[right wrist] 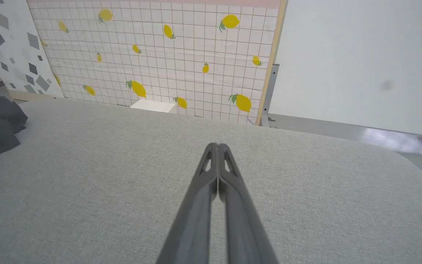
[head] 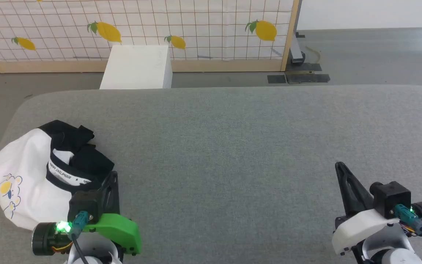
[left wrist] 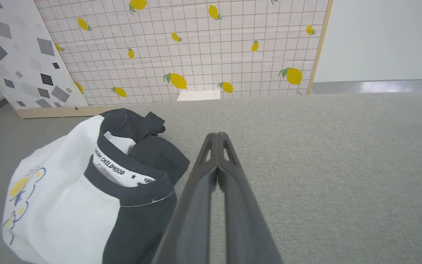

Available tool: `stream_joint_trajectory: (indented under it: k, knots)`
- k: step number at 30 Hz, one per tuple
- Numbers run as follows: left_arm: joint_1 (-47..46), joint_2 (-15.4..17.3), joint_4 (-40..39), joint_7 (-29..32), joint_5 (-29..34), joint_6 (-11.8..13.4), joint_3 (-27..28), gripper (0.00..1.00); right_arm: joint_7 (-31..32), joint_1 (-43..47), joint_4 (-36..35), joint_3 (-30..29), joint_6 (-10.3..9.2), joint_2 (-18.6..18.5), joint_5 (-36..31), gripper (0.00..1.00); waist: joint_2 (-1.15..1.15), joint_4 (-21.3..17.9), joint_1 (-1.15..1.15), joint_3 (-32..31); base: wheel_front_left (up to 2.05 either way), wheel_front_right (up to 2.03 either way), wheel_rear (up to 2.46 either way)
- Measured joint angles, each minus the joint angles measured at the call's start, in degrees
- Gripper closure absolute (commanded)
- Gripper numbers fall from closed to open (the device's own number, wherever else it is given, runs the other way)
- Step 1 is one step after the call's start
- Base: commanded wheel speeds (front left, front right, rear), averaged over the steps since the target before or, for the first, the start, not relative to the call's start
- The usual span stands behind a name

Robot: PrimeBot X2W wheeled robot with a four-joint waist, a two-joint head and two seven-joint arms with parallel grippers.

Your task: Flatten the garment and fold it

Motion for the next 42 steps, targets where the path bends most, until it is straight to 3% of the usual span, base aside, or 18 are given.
stream_joint_trajectory:
  k: [25, 26, 42]
  knots:
    - [0.0, 0.0, 0.0, 0.0, -0.1, 0.0, 0.0, 1.00, 0.0, 0.0, 0.0, 0.0, 0.00, 0.0, 0.0, 1.00, 0.00, 0.0, 0.00, 0.0, 0.00, 0.00, 0.00]
    - [0.0, 0.0, 0.0, 0.0, -0.1, 0.0, -0.1, 0.00, 0.0, 0.0, 0.0, 0.0, 0.01, 0.0, 0.0, 0.00, 0.00, 0.0, 0.00, 0.0, 0.00, 0.00, 0.00]
    - [-0.1, 0.0, 1.8, -1.1, -0.9, 0.0, -1.3, 0.00, -0.6, 0.0, 0.5, -0.3, 0.00, 0.0, 0.1, 0.00, 0.00, 1.1, 0.00, -0.2, 0.00, 0.00, 0.00]
